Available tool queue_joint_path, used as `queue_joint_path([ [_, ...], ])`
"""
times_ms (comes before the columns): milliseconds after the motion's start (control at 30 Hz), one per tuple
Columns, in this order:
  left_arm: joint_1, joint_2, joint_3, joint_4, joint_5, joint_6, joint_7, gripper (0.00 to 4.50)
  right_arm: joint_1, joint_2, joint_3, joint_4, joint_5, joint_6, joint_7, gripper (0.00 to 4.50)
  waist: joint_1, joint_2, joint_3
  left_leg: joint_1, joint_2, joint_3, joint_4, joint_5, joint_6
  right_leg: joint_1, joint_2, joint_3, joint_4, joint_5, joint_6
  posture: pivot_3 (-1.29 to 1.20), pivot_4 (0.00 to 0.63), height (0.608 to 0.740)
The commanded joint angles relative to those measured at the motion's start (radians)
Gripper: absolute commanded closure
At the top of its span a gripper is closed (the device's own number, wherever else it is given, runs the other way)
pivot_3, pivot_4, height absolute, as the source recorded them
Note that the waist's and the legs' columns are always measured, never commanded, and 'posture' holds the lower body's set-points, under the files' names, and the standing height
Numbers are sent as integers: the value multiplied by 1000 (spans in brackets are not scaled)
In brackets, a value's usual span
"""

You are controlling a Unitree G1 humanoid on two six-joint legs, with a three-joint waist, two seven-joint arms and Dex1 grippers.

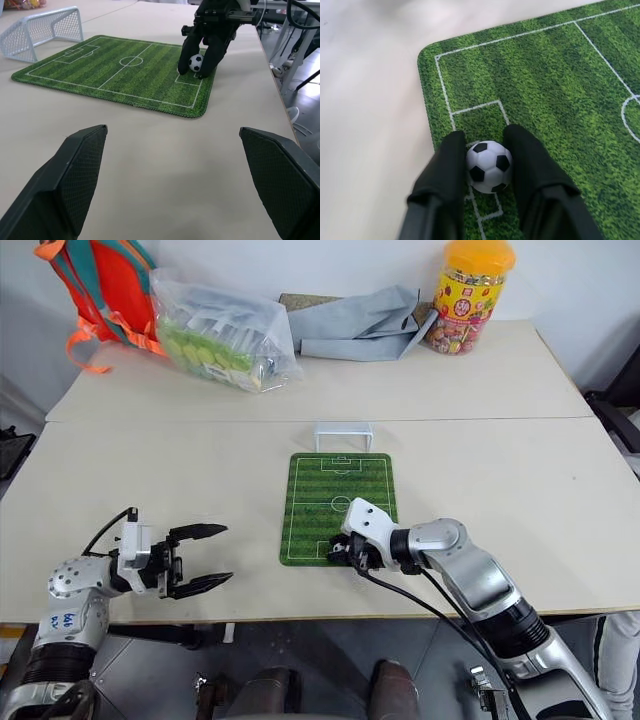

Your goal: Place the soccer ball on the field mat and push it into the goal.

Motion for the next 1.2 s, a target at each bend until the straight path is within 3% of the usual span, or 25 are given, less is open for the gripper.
queue_joint_path([
  [33,-1,-7,-3,-24,-10,-8,0,0,6,-5,-14,-4,-18,0,-4,1846,0,0,0,0,0,0,0,0,0,0,0,0,0,0,0,0,150,740],
  [133,0,-12,-6,-30,-11,-3,1,0,5,-5,-16,-20,-18,0,-4,917,0,0,0,0,0,0,2,0,0,0,0,1,2,0,0,0,150,740],
  [767,-1,-22,-13,-33,-30,10,-26,0,-49,-31,-131,-152,53,75,24,917,1,0,0,0,0,0,2,0,0,-1,0,1,2,1,-1,0,150,740],
  [1100,24,-14,-8,-61,-44,27,-45,0,52,-103,-126,-205,107,61,123,4238,-1,-1,1,0,0,1,2,0,0,-1,0,1,2,1,-1,0,150,740],
  [1133,24,-14,-6,-62,-43,27,-44,0,54,-103,-123,-204,107,59,127,4474,-2,-1,1,0,0,1,2,0,0,-1,0,1,2,1,-1,0,150,740],
  [1200,29,-11,-5,-67,-43,29,-44,0,57,-93,-106,-177,96,41,134,4474,-1,-1,1,0,1,1,2,0,0,-1,0,2,2,1,-1,0,150,740],
])
